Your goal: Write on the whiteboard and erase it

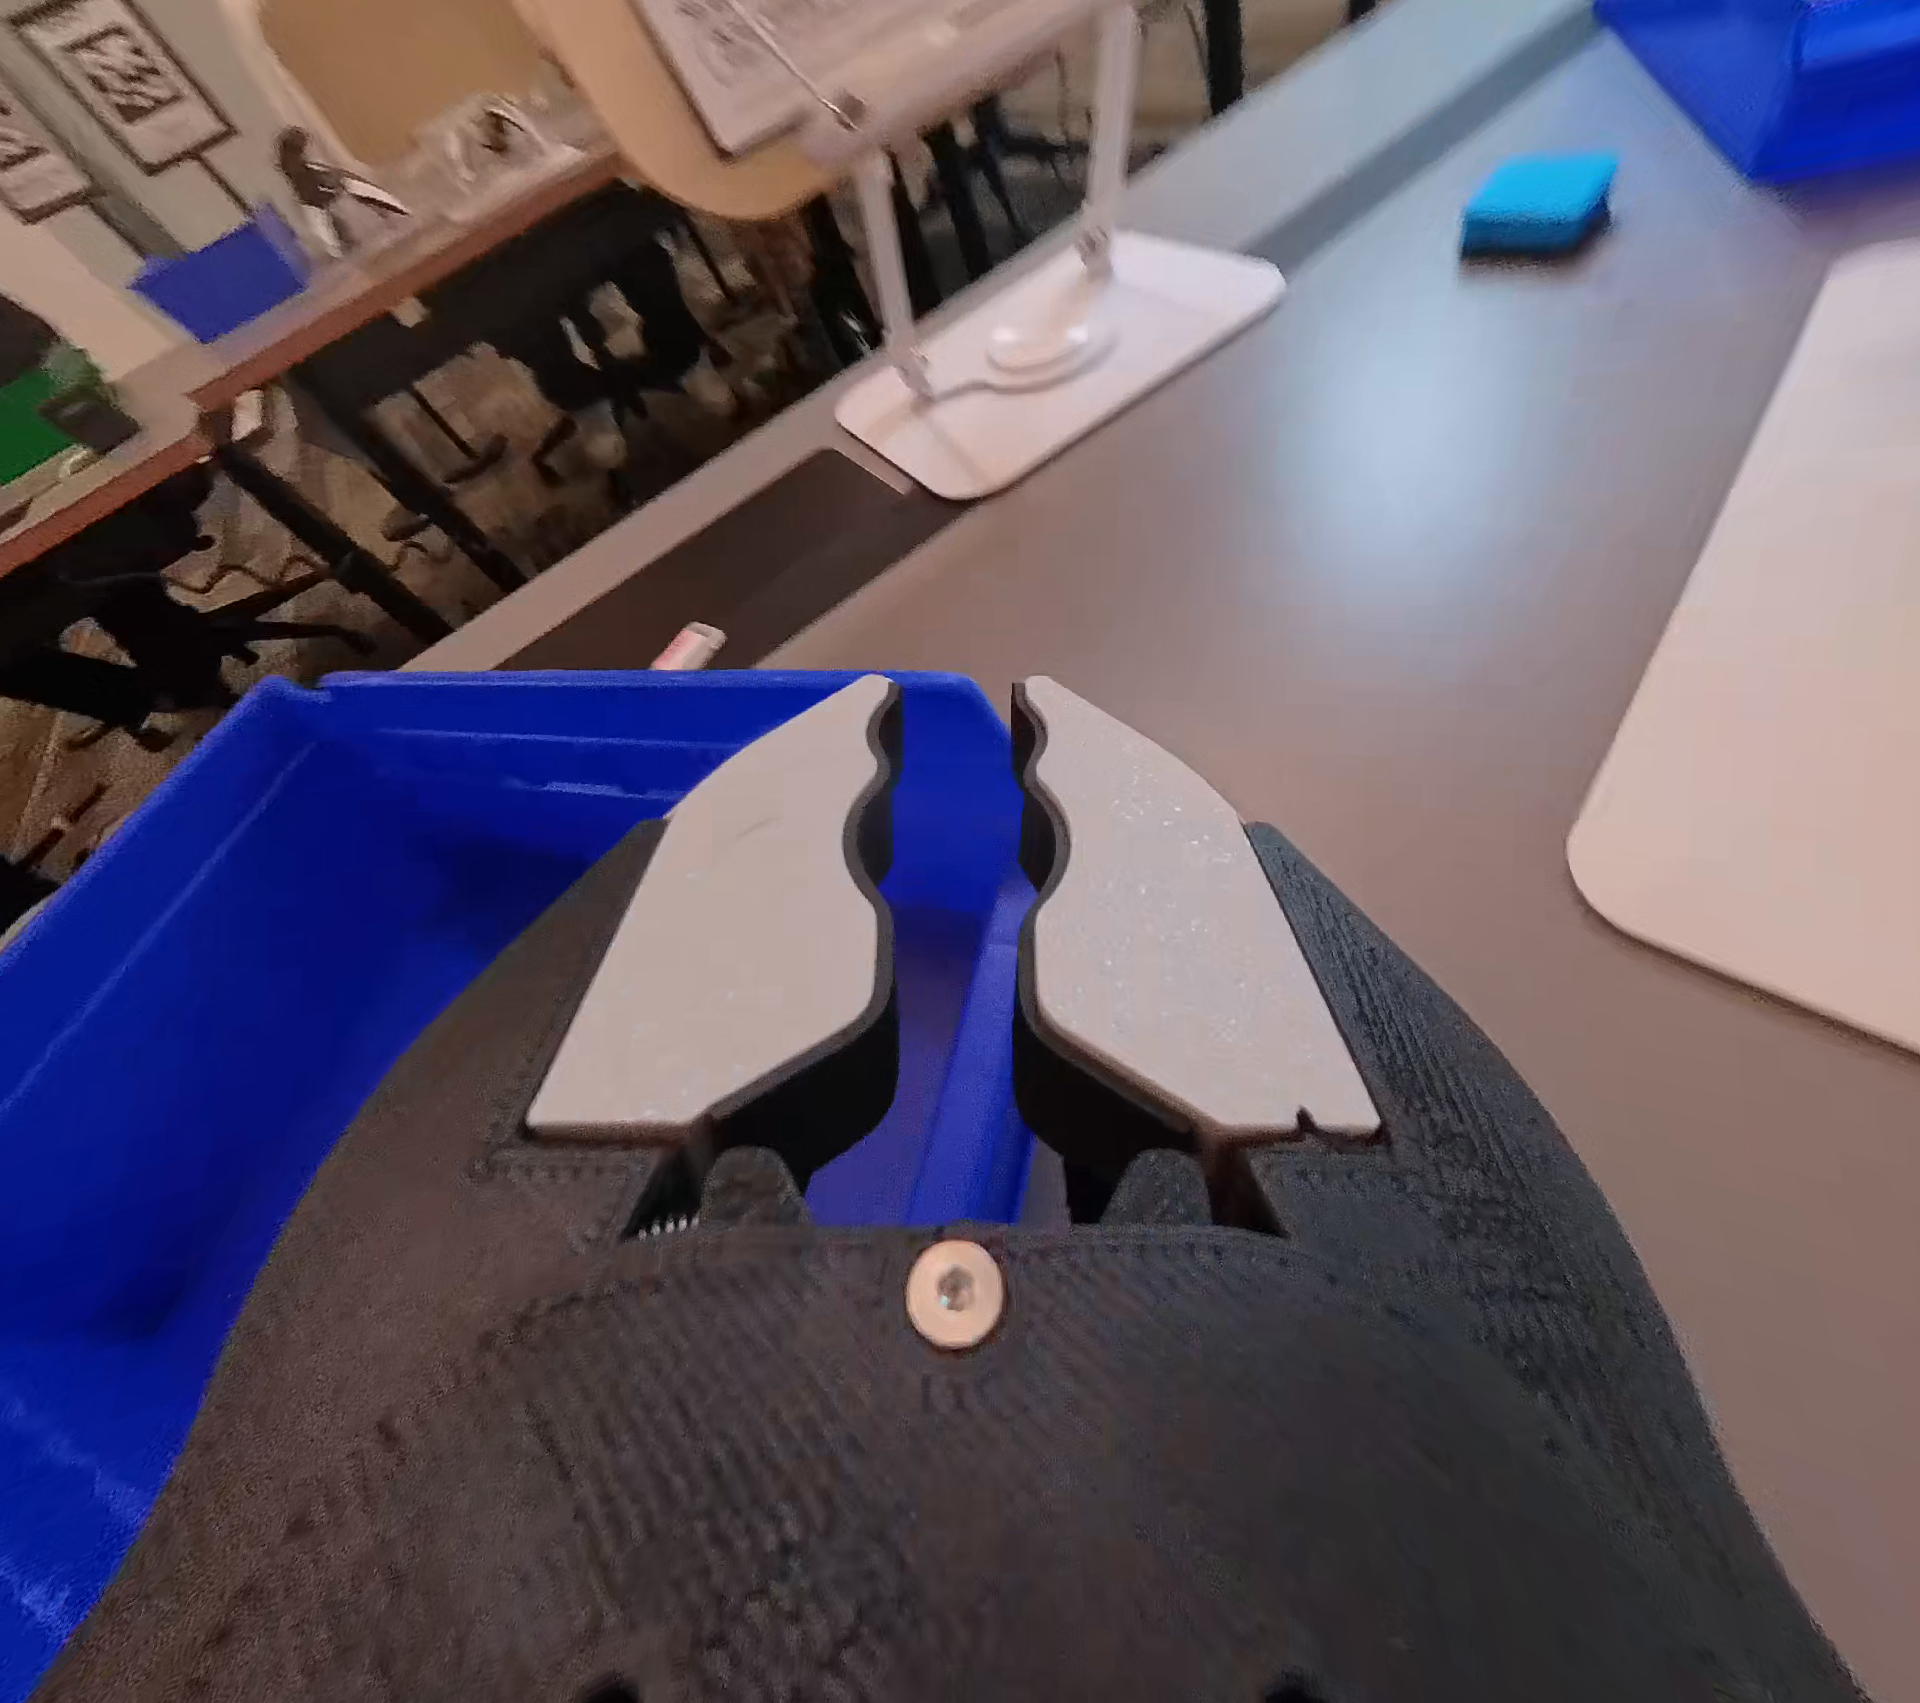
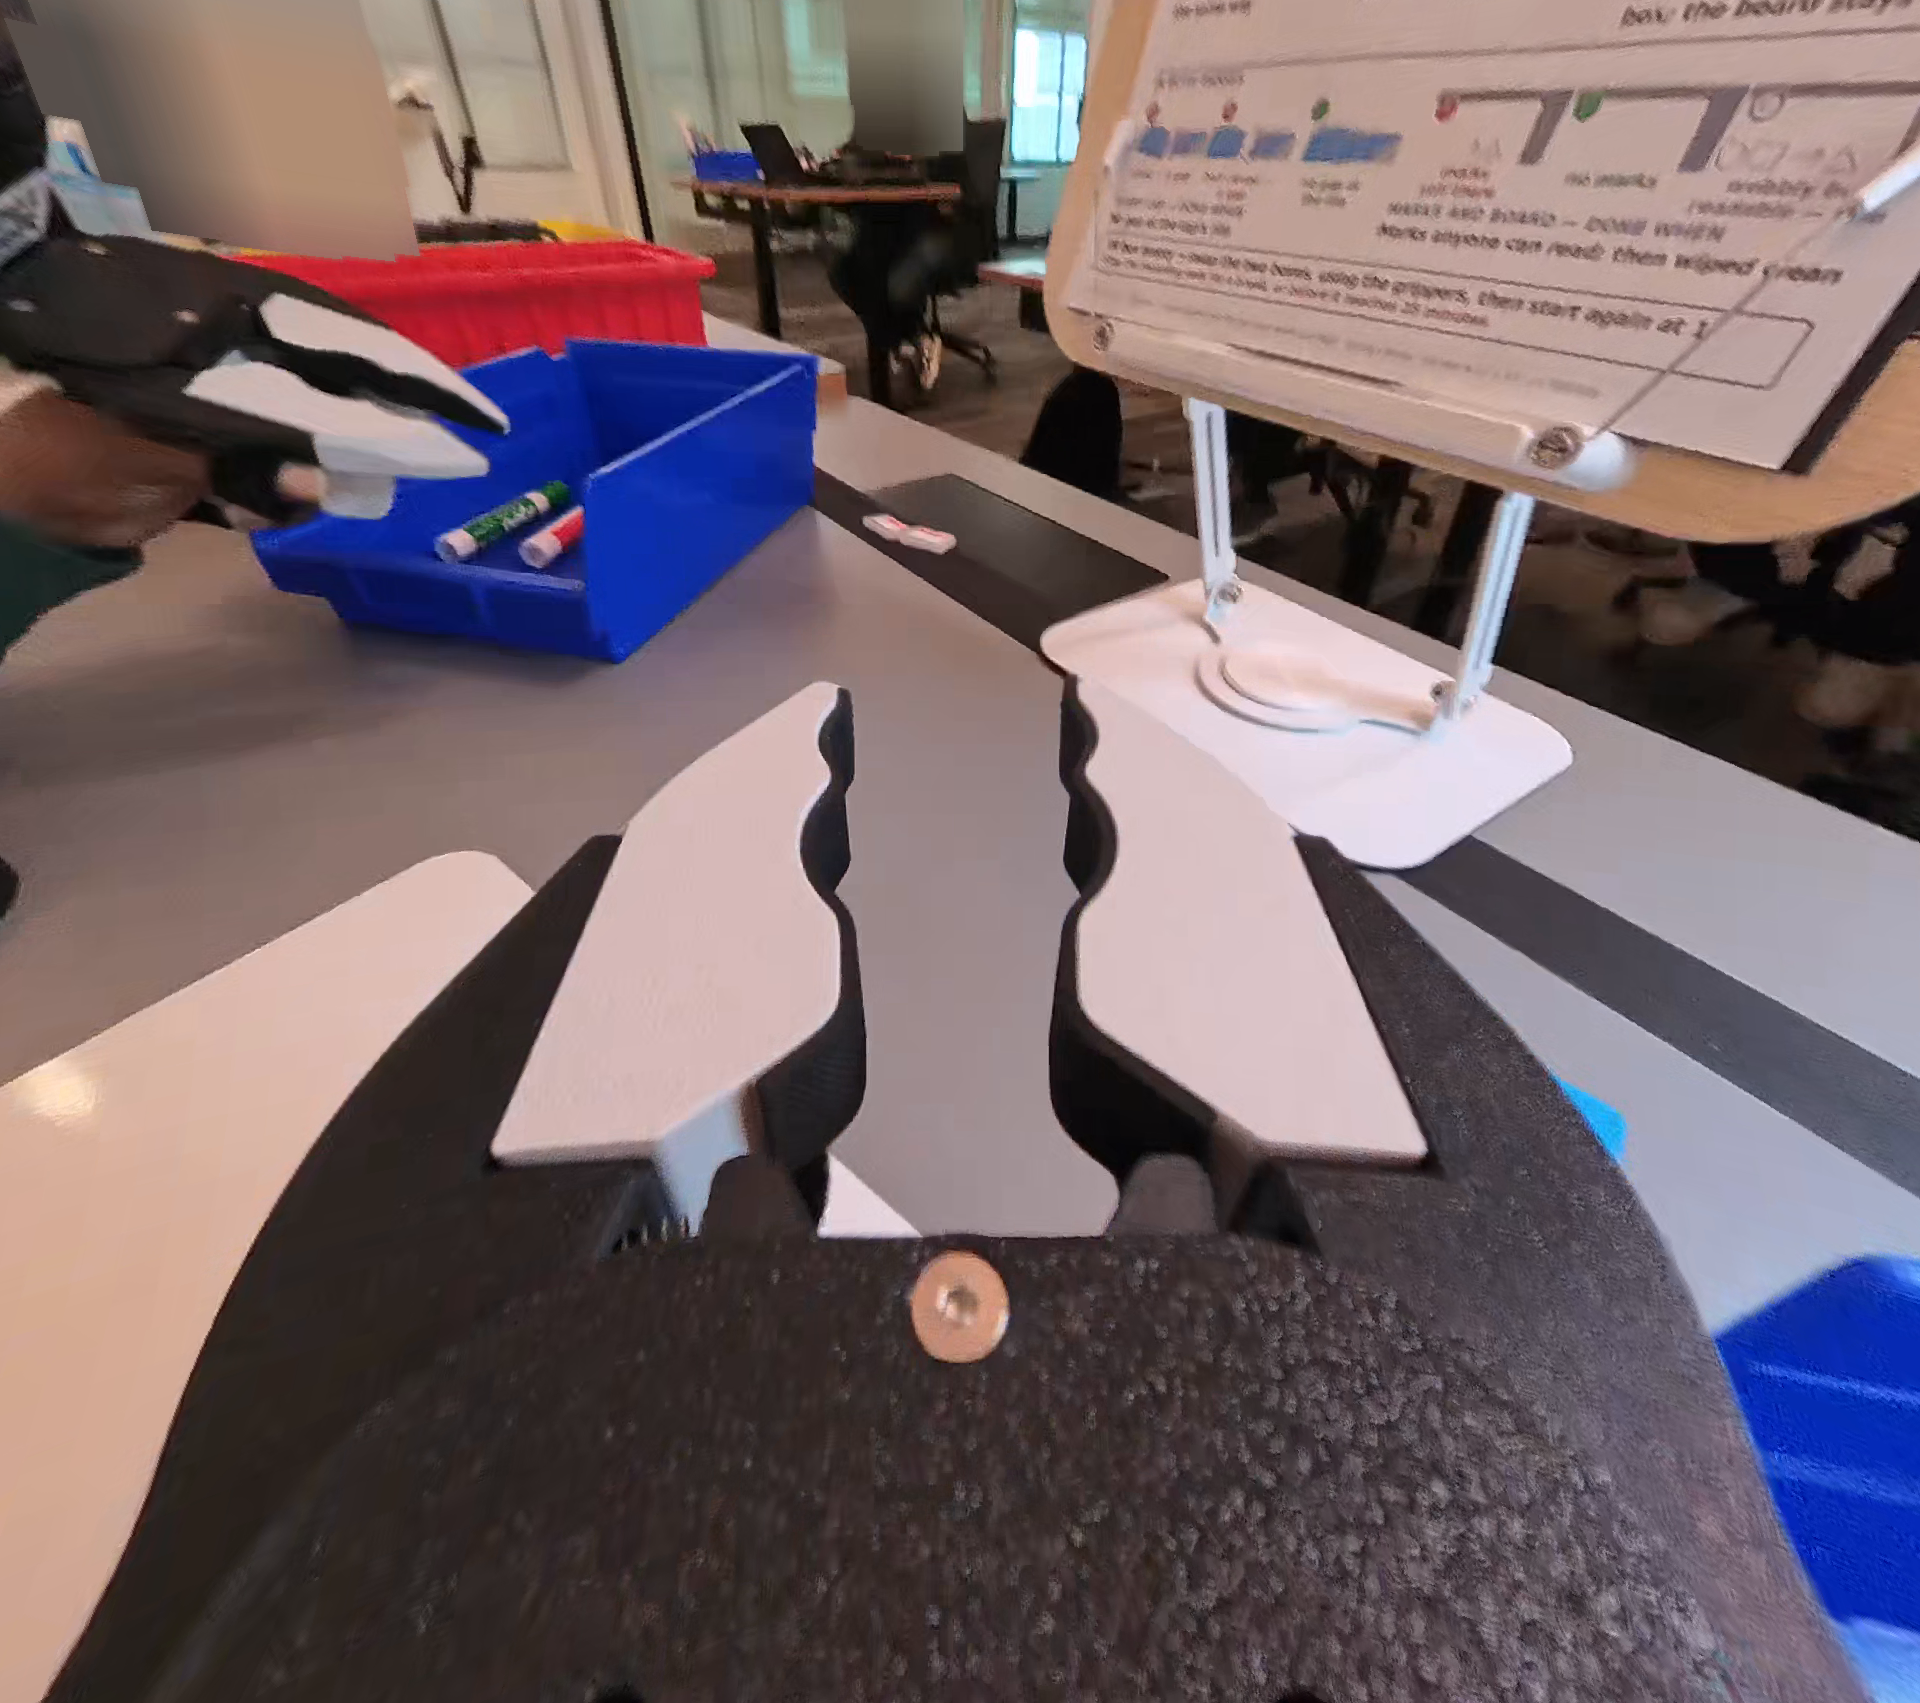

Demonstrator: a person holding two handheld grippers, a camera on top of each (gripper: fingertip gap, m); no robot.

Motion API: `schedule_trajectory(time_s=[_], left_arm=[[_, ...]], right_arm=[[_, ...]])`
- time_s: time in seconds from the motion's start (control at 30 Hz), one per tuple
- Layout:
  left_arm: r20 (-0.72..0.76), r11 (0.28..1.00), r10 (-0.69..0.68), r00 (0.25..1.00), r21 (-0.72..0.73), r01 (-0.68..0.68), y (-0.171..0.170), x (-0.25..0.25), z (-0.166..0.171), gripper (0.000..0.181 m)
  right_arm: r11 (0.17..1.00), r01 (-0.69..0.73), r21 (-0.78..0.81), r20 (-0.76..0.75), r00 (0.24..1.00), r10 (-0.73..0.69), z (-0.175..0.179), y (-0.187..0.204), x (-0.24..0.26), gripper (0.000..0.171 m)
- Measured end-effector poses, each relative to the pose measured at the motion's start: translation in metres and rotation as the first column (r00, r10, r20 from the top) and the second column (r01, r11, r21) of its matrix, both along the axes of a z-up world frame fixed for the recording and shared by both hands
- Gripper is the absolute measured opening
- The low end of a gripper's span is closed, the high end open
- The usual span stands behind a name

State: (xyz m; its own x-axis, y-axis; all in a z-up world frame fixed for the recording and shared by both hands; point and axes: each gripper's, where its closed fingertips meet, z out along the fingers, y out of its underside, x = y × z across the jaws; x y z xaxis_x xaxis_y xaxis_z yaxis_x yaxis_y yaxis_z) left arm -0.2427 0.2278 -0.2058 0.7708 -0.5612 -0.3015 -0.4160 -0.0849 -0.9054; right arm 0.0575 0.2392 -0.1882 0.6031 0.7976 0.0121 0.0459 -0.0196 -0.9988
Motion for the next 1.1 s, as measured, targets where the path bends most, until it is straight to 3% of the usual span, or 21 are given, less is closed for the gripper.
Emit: schedule_trajectory(time_s=[0.17,0.23,0.33,0.4,0.47,0.6,0.63,0.73,0.87,0.97,1.03,1.1], left_arm=[[0.191,0.978,0.207,0.96,-0.066,-0.198,0.016,-0.06,0.031,0.017],[0.16,0.948,0.293,0.943,-0.18,-0.264,0.027,-0.083,0.026,0.018],[0.0,0.862,0.391,0.92,-0.351,-0.366,0.052,-0.114,0.003,0.024],[-0.128,0.76,0.406,0.905,-0.502,-0.412,0.066,-0.13,-0.024,0.032],[-0.366,0.612,0.378,0.851,-0.59,-0.526,0.07,-0.159,-0.054,0.032],[-0.672,0.31,0.118,0.732,-0.675,-0.67,0.045,-0.205,-0.084,0.03],[-0.717,0.256,0.059,0.695,-0.662,-0.704,0.038,-0.214,-0.085,0.031],[-0.721,0.155,-0.063,0.69,-0.69,-0.707,0.026,-0.214,-0.093,0.035],[-0.736,0.146,-0.352,0.578,-0.653,-0.743,0.002,-0.212,-0.093,0.044],[-0.747,0.198,-0.483,0.457,-0.601,-0.774,-0.005,-0.217,-0.084,0.038],[-0.757,0.257,-0.537,0.372,-0.567,-0.782,-0.003,-0.221,-0.085,0.039],[-0.766,0.282,-0.536,0.356,-0.559,-0.779,-0.001,-0.221,-0.091,0.04]], right_arm=[[0.998,-0.012,0.059,0.045,0.999,0.009,-0.009,-0.013,-0.012,0.038],[0.998,-0.025,0.06,0.042,0.999,0.022,-0.008,-0.018,-0.017,0.038],[0.997,-0.032,0.068,0.024,0.999,0.031,-0.004,-0.024,-0.019,0.038],[0.997,-0.04,0.061,0.028,0.999,0.038,-0.006,-0.027,-0.02,0.038],[0.998,-0.045,0.052,0.041,0.998,0.043,-0.011,-0.028,-0.019,0.038],[0.998,-0.057,0.037,0.062,0.997,0.054,-0.017,-0.031,-0.017,0.036],[0.997,-0.06,0.039,0.068,0.996,0.057,-0.017,-0.031,-0.017,0.036],[0.997,-0.065,0.044,0.081,0.995,0.061,-0.017,-0.033,-0.017,0.035],[0.997,-0.061,0.037,0.091,0.994,0.057,-0.021,-0.034,-0.014,0.035],[0.998,-0.052,0.025,0.092,0.995,0.049,-0.025,-0.03,-0.011,0.034],[0.999,-0.05,0.014,0.084,0.995,0.049,-0.026,-0.028,-0.011,0.034],[0.999,-0.047,0.015,0.09,0.995,0.045,-0.028,-0.027,-0.011,0.034]])
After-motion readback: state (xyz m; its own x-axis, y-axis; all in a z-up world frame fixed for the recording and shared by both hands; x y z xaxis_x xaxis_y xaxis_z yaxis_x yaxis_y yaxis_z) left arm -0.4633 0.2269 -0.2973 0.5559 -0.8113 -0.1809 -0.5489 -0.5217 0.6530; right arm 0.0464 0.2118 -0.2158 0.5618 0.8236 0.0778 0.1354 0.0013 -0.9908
